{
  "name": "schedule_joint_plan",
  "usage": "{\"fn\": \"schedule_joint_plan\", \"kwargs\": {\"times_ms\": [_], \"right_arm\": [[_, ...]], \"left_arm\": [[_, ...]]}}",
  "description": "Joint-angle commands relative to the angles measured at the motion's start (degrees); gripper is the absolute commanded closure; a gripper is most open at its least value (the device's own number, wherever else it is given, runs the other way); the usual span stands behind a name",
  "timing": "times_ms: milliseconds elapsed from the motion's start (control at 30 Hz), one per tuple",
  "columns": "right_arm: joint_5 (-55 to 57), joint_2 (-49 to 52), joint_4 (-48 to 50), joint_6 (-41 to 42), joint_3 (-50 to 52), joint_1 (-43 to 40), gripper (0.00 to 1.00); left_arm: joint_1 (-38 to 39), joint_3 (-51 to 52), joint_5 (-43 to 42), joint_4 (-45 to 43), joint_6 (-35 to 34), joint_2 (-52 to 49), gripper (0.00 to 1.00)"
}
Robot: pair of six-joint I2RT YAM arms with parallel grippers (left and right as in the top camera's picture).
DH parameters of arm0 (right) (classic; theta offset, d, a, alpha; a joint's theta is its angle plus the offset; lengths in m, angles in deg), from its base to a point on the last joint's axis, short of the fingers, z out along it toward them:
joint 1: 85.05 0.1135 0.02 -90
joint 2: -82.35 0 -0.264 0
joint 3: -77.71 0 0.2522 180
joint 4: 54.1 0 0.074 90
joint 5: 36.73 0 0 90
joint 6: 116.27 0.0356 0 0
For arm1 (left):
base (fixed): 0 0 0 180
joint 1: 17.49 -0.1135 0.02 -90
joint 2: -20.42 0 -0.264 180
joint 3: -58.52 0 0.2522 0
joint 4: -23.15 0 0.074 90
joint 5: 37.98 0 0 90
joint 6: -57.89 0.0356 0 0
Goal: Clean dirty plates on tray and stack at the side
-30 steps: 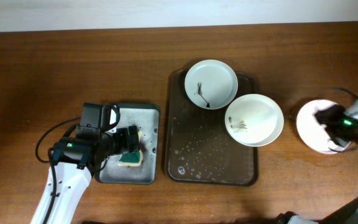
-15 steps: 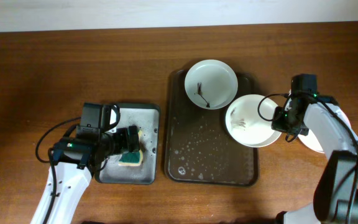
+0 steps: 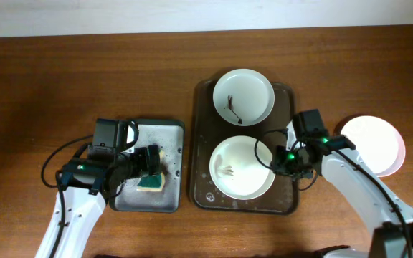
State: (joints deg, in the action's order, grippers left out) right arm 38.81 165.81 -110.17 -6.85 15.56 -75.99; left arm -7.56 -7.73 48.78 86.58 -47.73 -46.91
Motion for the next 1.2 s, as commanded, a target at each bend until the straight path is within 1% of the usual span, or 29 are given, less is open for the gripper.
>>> {"fn": "schedule_joint_plan", "kwargs": {"times_ms": [0, 67, 100, 133, 167, 200, 233, 267, 300, 367, 433, 467, 567, 600, 633, 667, 700, 733, 800, 833, 867, 933, 967, 1000, 1033, 1067, 1100, 1133, 1167], "right_arm": [[1.4, -10.51, -2.73, -7.19, -6.4, 0.44, 0.68], [1.6, -18.36, -4.22, -9.38, -6.43, 1.62, 0.68], [1.62, -22.29, -5.75, -10.25, -6.43, 2.99, 0.65], [1.62, -23.87, -6.86, -10.23, -6.43, 3.85, 0.61], [1.6, -24.37, -9.57, -10.21, -6.36, 5.29, 0.53], [1.6, -24.06, -10.51, -10.21, -6.32, 5.57, 0.53], [1.6, -23.45, -11.43, -10.21, -6.29, 5.66, 0.53], [1.6, -22.36, -11.5, -10.19, -6.27, 5.66, 0.53], [1.6, -21.7, -11.47, -10.19, -6.27, 5.66, 0.54], [1.6, -20.5, -11.54, -10.16, -6.27, 5.66, 0.55], [1.6, -20.46, -11.54, -10.16, -6.27, 5.66, 0.56], [1.6, -20.46, -11.54, -10.16, -6.29, 5.66, 0.56], [1.6, -20.46, -11.76, -10.16, -6.27, 5.66, 0.57], [1.6, -20.46, -11.74, -10.16, -6.27, 5.66, 0.57], [1.6, -20.46, -11.76, -10.16, -6.27, 5.66, 0.58], [1.6, -20.46, -11.74, -10.16, -6.27, 5.66, 0.58], [1.6, -20.46, -11.74, -10.16, -6.27, 5.66, 0.58], [1.6, -20.46, -11.74, -10.16, -6.27, 5.66, 0.58], [1.6, -20.46, -11.74, -10.16, -6.29, 5.66, 0.58], [1.6, -20.46, -11.74, -10.16, -6.27, 5.66, 0.58], [1.6, -20.46, -11.72, -10.16, -6.27, 5.66, 0.58], [1.57, -20.46, -11.82, -9.97, -6.27, 5.66, 0.58], [1.57, -20.46, -12.04, -9.97, -6.29, 5.66, 0.58], [1.6, -20.46, -12.55, -9.99, -6.27, 5.66, 0.59], [1.6, -20.46, -12.79, -9.99, -6.27, 5.66, 0.59], [1.62, -20.46, -12.83, -9.99, -6.27, 5.66, 0.58], [1.66, -20.44, -12.79, -9.99, -6.27, 5.66, 0.58], [2.1, -20.39, -12.81, -9.97, -6.27, 5.66, 0.58], [3.17, -20.28, -13.03, -9.9, -6.27, 5.66, 0.58]], "left_arm": [[-0.15, -0.37, -0.68, -0.11, 0.26, 0.48, 0.0], [-0.15, -0.37, -6.12, 0.85, 0.28, 0.48, 0.01], [-0.13, -0.24, -6.62, 0.35, 0.26, 0.39, 0.0], [-0.09, -0.13, -6.56, -0.24, 0.26, 0.09, 0.01], [0.66, 0.33, -4.5, -0.46, 0.24, -2.47, 0.07], [1.4, 0.85, -3.17, -0.68, -0.17, -4.13, 0.16], [2.49, 1.84, -0.44, -1.03, -2.82, -6.49, 0.21], [4.39, 3.82, 4.22, -1.99, -9.75, -11.43, 0.25], [5.35, 4.81, 4.42, -3.61, -11.98, -14.88, 0.27], [8.09, 5.84, 3.93, -7.96, -12.11, -24.85, 0.48], [8.66, 5.84, 3.89, -9.35, -13.55, -31.63, 0.73], [8.63, 5.84, 3.96, -9.81, -13.49, -33.44, 1.0], [8.59, 3.32, 3.91, -7.28, -13.05, -32.52, 1.0], [8.59, 1.42, 3.91, -4.81, -13.05, -31.54, 0.92], [8.55, -0.44, 3.93, -2.1, -12.31, -29.94, 0.63], [8.52, -1.81, 4.17, -0.33, -9.84, -28.15, 0.38], [8.52, -2.58, 4.2, 0.42, -7.87, -26.45, 0.31], [8.46, -2.64, 5.31, 0.44, -7.61, -25.09, 0.27], [8.37, -2.62, 9.99, -0.15, -7.67, -24.63, 0.28], [8.37, -2.45, 11.78, -1.97, -7.67, -24.63, 0.37], [8.39, -1.88, 12.2, -4.52, -7.63, -24.68, 0.39], [8.39, 0.57, 12.11, -9.66, -7.67, -25.18, 0.49], [8.39, 2.05, 12.07, -11.76, -7.69, -25.57, 0.55], [8.39, 4.26, 12.02, -14.34, -7.69, -26.29, 0.68], [8.39, 5.66, 11.85, -15.8, -7.69, -27.34, 0.75], [8.37, 6.05, 10.47, -16.7, -7.69, -28.37, 0.73], [8.39, 6.05, 8.98, -17.35, -7.69, -28.85, 0.78], [8.39, 6.03, 7.96, -17.53, -7.63, -28.87, 0.94], [8.39, 5.66, 7.96, -16.59, -7.63, -28.87, 1.0]]}}
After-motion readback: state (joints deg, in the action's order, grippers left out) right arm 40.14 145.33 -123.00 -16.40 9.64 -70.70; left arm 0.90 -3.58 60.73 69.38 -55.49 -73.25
